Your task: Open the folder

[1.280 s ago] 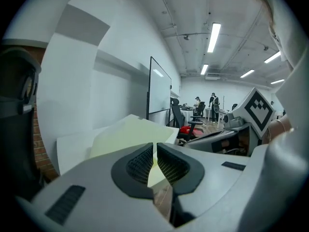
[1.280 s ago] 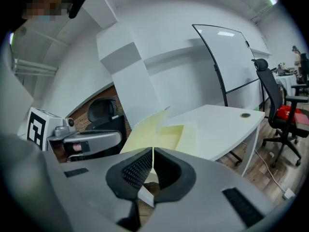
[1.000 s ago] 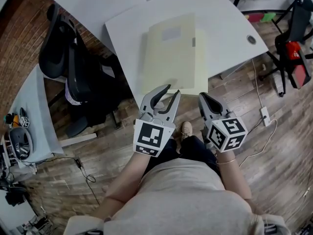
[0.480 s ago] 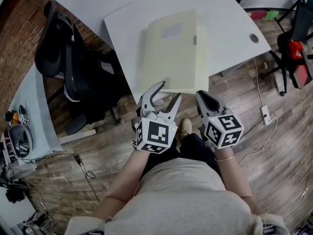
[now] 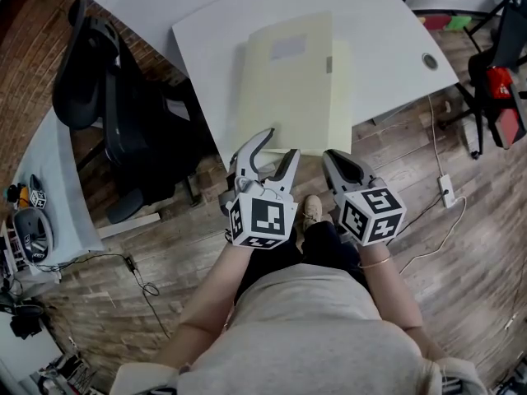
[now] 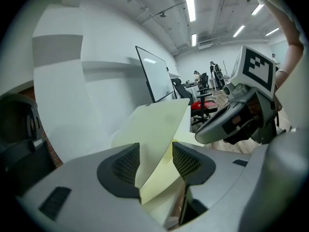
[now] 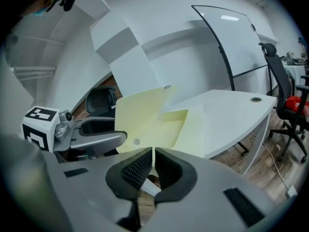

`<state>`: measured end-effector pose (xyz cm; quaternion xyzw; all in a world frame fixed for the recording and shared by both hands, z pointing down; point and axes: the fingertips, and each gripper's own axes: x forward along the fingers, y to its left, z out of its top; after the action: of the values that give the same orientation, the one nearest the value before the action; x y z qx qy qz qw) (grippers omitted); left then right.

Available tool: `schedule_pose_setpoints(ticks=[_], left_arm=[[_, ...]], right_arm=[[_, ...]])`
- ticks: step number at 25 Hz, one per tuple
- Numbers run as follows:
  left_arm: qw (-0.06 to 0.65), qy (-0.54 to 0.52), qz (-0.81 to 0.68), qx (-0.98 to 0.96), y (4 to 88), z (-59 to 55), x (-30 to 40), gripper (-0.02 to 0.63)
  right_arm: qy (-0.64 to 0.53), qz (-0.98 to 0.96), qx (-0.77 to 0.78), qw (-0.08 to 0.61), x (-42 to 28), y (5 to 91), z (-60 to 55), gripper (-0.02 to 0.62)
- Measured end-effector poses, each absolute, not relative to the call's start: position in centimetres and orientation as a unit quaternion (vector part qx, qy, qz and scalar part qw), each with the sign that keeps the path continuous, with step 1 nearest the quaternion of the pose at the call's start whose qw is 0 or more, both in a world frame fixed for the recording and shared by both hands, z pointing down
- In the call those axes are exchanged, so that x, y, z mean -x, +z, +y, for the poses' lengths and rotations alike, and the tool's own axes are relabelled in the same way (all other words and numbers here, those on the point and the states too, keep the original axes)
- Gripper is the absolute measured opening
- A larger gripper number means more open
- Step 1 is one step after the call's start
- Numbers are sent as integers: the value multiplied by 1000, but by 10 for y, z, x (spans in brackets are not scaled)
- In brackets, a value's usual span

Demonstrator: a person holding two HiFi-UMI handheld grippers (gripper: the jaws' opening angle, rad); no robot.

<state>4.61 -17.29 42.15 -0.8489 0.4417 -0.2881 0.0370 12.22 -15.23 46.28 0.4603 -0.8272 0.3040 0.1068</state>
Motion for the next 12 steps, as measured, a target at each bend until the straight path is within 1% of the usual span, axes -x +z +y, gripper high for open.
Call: schedule_pose_setpoints(ticks=[2,4,12], left_arm=[[29,-281,441,852,421,-173,-49,213],[27,-277,441,853,420,-172,-51,161],[13,-267,441,857,418,-170,-56,141]], right_arm=[[305,-827,-460,110,-122,465,-153,23],[307,-827,-458,113,-119,468,-152,23],[307,-826,-457,122,-116,475,-154,23]])
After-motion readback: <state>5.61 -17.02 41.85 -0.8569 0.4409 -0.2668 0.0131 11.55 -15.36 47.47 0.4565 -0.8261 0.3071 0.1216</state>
